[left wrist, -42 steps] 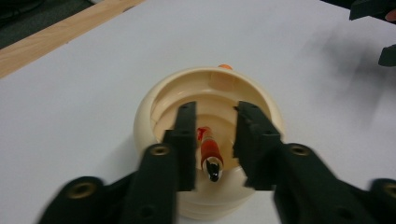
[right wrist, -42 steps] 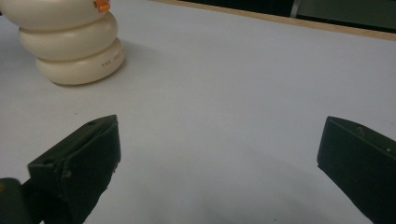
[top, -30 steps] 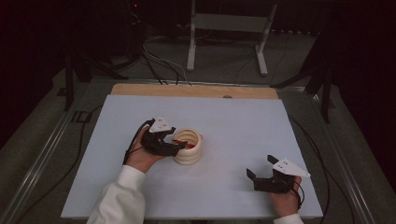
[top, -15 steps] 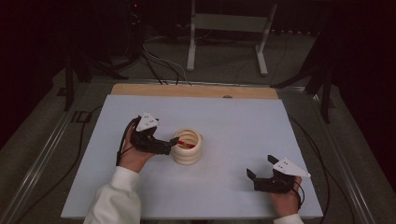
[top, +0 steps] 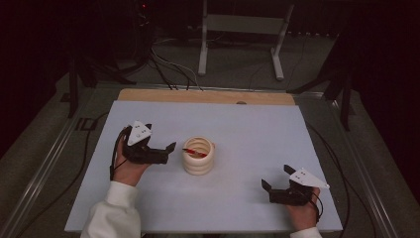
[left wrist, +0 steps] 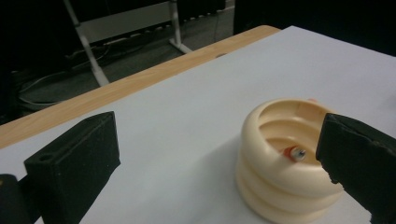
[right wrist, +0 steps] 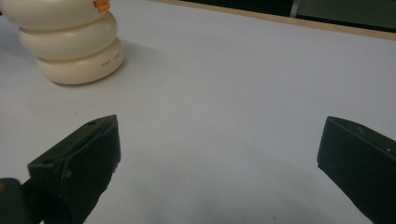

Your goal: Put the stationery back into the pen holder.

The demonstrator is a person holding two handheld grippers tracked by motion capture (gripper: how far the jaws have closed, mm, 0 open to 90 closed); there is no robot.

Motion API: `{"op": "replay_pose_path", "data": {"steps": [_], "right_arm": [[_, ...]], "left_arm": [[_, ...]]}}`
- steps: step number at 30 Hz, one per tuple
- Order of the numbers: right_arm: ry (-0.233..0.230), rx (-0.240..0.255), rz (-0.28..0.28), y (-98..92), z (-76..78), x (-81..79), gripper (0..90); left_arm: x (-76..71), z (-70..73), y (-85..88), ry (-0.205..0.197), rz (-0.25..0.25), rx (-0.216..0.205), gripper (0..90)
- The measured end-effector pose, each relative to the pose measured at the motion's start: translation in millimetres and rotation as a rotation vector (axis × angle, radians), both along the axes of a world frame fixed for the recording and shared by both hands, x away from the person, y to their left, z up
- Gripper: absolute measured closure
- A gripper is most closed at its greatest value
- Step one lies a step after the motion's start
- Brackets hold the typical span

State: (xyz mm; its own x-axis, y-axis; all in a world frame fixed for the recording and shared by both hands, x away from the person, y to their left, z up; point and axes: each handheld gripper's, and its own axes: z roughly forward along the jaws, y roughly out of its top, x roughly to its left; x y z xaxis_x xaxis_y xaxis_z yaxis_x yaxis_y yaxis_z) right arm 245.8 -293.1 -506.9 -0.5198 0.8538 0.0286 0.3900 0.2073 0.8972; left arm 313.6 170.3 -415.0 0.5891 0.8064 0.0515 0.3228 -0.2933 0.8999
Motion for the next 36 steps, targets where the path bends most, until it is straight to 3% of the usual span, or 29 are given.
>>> {"op": "replay_pose_path", "data": {"steps": [15,36], "right_arm": [[0.001,0.000,0.003,0.7,-0.3,-0.2,0.1],[-0.001,0.007,0.021,2.9,-0.6,-0.8,0.1]], "left_arm": [[-21.9,-15.5,39.9,-0.058,0.054,-0.002,0.2],[-51.3,-63.5,70.9,-0.033,0.142,-0.041,0.3]]}}
